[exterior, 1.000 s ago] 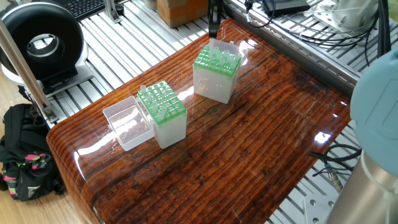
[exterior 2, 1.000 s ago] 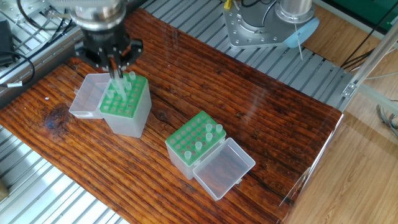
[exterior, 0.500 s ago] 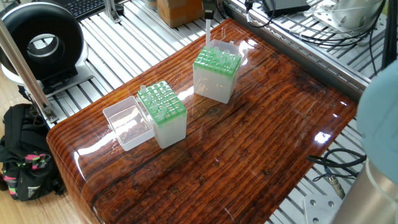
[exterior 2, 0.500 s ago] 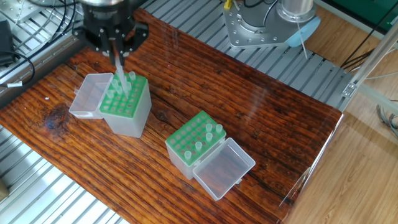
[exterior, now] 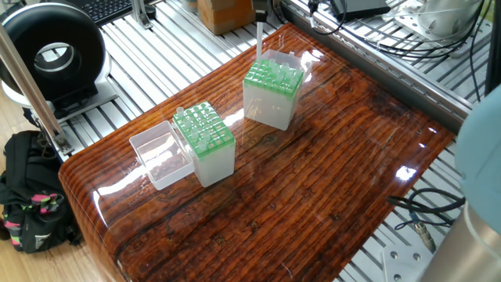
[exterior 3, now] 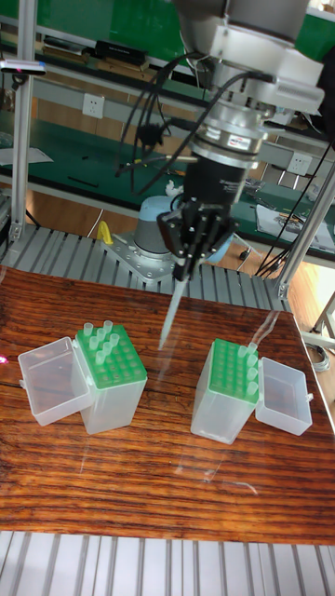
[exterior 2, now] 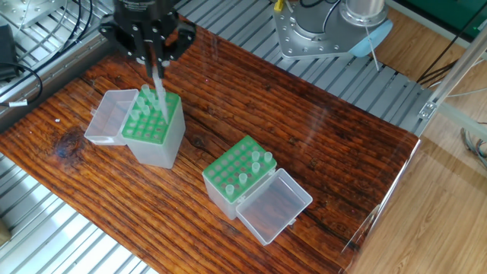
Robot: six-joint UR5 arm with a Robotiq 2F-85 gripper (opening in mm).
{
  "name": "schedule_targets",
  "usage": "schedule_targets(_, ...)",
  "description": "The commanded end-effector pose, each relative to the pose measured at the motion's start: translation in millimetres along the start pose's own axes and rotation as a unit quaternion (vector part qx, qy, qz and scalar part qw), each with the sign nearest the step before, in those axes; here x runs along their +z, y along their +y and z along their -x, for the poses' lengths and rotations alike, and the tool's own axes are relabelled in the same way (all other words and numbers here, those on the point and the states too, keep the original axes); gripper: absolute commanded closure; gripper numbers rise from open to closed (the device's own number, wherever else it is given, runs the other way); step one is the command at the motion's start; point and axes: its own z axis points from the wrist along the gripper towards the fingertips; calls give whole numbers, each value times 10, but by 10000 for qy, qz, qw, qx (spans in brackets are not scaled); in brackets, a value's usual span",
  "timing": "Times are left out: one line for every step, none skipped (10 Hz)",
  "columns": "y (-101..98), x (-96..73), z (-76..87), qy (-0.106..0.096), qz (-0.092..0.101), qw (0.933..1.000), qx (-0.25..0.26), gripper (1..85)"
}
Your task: Transfer all large pipette tips from one holder to another
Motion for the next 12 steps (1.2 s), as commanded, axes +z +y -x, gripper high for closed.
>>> schedule_targets(502,93,204,-256,370,9956,822,847)
schedule_targets(569,121,229,-290,397,9943,949,847)
schedule_targets(534,125,204,-244,328,9935,1062,847)
schedule_targets(410,132,125,-119,74,9953,963,847)
schedule_targets(323,132,109,-101,-100,9978,654,847)
schedule_targets(267,131,93,-72,-210,9990,396,847)
schedule_targets(180,125,101,-82,-380,9992,92,847)
schedule_targets(140,120,169,-203,-461,9986,-128,847)
schedule_targets(168,118,244,-346,-412,9983,-228,847)
schedule_targets(197,185,189,-409,-283,9985,-220,843)
schedule_targets(275,192,150,-358,-220,9990,-125,843)
schedule_targets(476,201,173,-320,-106,9994,108,843)
